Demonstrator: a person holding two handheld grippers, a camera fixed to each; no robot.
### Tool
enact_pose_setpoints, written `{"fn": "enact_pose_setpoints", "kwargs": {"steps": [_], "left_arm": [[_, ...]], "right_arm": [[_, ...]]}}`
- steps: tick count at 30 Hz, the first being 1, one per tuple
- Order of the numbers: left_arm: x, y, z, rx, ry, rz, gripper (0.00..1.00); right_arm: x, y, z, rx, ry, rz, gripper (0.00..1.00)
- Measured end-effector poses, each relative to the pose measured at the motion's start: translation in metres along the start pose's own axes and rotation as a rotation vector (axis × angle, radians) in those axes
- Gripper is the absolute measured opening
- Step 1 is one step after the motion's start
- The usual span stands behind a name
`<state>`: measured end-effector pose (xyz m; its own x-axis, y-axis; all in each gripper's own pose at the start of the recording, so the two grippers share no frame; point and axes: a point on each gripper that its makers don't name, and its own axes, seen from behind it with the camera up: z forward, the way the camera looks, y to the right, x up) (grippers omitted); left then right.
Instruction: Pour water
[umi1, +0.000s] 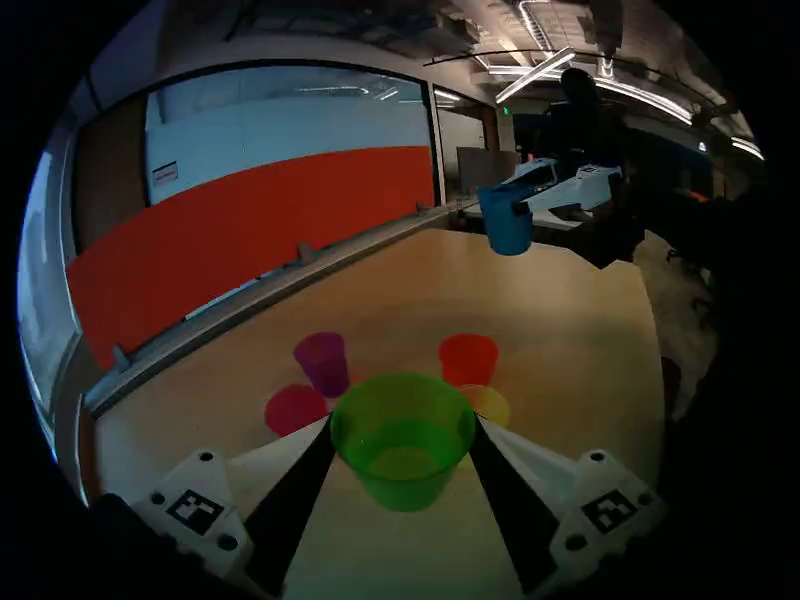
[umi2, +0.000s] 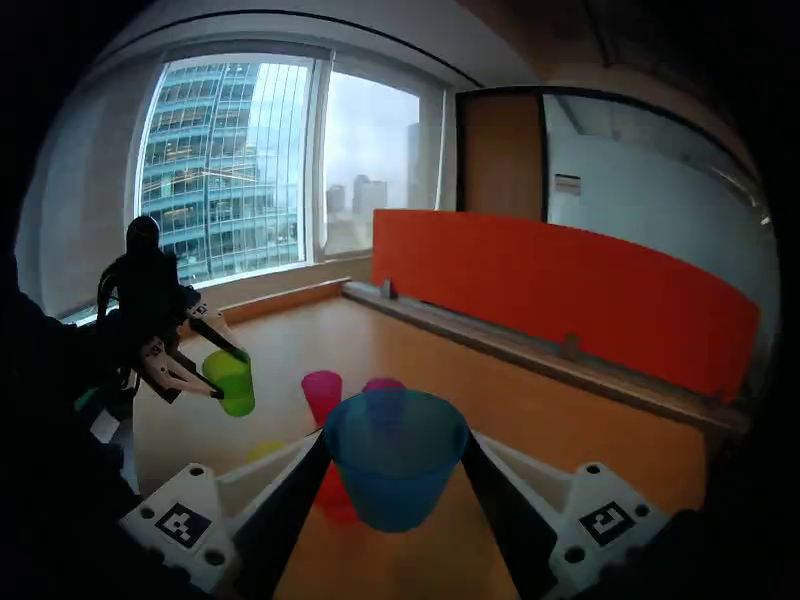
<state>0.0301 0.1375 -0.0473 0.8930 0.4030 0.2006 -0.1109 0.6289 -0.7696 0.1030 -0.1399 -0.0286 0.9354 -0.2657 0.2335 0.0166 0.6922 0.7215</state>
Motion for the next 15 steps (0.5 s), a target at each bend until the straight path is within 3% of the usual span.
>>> {"fn": "enact_pose_setpoints", "kwargs": {"steps": [15], "left_arm": [[-0.043,0.004,0.012,-0.038,-0.118,0.014,0.89]], "right_arm": [[-0.059,0.0,0.012,0.008,-0.122,-0.006,0.93]]}}
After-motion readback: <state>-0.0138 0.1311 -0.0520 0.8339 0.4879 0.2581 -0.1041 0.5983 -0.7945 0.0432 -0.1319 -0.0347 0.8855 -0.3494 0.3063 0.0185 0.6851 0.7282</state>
